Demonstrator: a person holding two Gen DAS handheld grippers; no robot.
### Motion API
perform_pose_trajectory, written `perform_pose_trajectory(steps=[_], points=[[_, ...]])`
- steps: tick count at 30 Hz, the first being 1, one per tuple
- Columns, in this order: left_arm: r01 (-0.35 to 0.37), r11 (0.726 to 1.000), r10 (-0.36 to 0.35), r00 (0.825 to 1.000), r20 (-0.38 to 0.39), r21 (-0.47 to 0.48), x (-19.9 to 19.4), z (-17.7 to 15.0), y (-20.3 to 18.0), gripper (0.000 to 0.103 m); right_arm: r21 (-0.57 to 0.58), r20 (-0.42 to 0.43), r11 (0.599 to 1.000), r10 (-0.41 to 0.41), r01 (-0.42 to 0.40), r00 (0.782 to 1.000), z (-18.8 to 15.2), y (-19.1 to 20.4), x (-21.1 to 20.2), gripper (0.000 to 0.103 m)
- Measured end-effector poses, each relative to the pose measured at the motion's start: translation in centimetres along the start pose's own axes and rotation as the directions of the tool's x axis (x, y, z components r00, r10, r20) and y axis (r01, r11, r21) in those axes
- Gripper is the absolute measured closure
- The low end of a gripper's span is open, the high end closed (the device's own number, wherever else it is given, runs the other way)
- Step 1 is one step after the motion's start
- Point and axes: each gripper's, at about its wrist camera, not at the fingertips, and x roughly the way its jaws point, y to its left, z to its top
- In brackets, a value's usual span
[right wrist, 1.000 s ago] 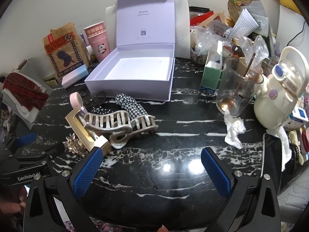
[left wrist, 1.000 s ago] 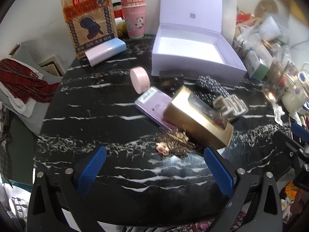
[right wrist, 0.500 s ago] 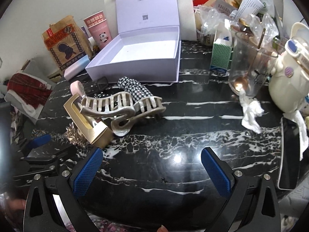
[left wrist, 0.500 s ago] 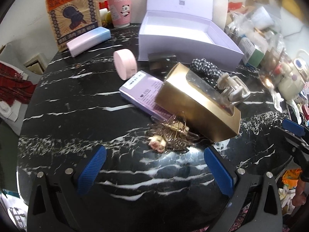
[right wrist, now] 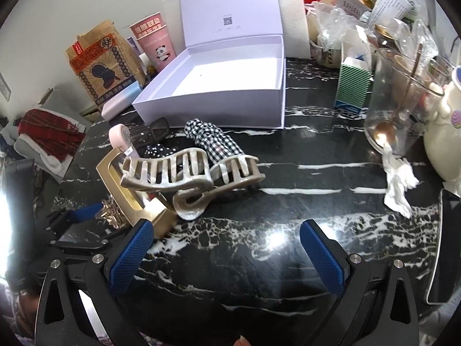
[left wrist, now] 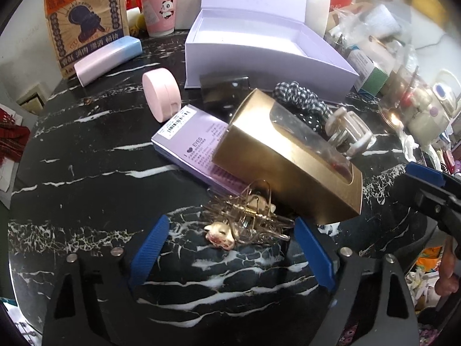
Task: Organize rigid objects
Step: 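Lower the left tool onto the small gold claw clip and close it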
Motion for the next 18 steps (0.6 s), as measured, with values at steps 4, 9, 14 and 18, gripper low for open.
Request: perform_pose_trajectory(steps=[4,9,14,18], points=[[0.002,1.0,-0.003,1.0,0.03,0.024,-0.1,-0.1,-0.1,0.035,0.003,-0.009,1.0,0.019,-0.019,1.0,0.4,-0.1,0.5,0.0],[0.01,0.999,-0.012,0.999,0.046,0.05,-0.3,-0.1,-0.5,0.044,0.006,-0.012,0.999,0.05,-0.05,0.999,0.8,0.0,1.1,0.0],[0.028,0.999,-0.03,0.998,0.054,0.03,-1.1,-0.1,0.2,0.05,-0.017,0.002,0.998,0.056,-0.056,0.998,1.1,0.5,1.6,0.0],[0.02,1.0,-0.021,0.998,0.061,0.013,-1.1,-0.2,0.7,0.05,-0.019,-0.014,0.997,0.072,-0.072,0.997,1.3,0.7,2.7,0.0]])
